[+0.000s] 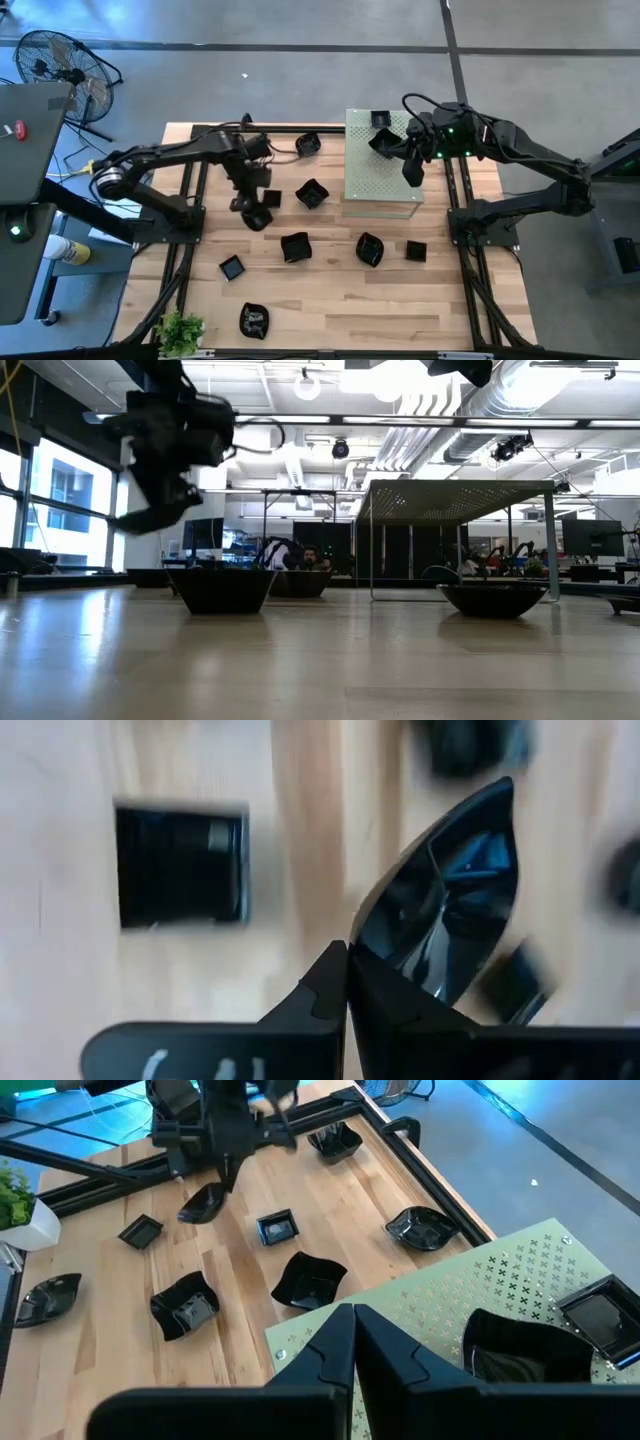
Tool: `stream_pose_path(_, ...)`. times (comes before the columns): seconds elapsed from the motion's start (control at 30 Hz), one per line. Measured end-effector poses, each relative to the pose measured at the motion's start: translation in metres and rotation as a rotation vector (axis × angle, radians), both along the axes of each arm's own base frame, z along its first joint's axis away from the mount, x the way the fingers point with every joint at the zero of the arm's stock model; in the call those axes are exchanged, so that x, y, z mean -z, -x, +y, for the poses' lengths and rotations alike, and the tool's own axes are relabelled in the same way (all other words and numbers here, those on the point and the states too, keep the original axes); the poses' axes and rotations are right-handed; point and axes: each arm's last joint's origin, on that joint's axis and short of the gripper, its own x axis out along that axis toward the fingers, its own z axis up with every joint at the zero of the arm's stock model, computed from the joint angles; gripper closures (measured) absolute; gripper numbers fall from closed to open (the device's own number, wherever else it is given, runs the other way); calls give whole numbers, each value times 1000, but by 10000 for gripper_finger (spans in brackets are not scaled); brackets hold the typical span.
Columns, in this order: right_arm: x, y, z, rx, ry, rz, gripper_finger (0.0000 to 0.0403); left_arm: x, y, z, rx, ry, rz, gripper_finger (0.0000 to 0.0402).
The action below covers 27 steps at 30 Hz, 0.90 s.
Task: Pick & Place Mini shaped plates
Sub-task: Put the black leaf-shaped plate on the shelf
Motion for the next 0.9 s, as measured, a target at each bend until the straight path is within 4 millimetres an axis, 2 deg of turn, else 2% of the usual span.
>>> stream_pose_path(0.13,0,-2,5,12,-14,-4,396,-22,-3,-1,-236,105,-152,400)
stream_pose_path(0.27,2,-6,11,102,-46,-9,394,-50,-10,4,-578,201,-330,401)
stream_pose_path(0.4,6,-24,14,183,-89,-37,382,-78,-18,9,-841,284,-566,401)
stream_pose_path(0.53,13,-54,18,160,-105,-84,358,-90,-28,6,-928,347,-686,401)
stream_pose_path(0.67,22,-80,19,129,-138,-122,327,-81,-37,-1,-961,311,-638,401)
stream_pose_path(0.9,36,-101,16,90,-177,-100,294,-74,-55,-15,-897,216,-628,401)
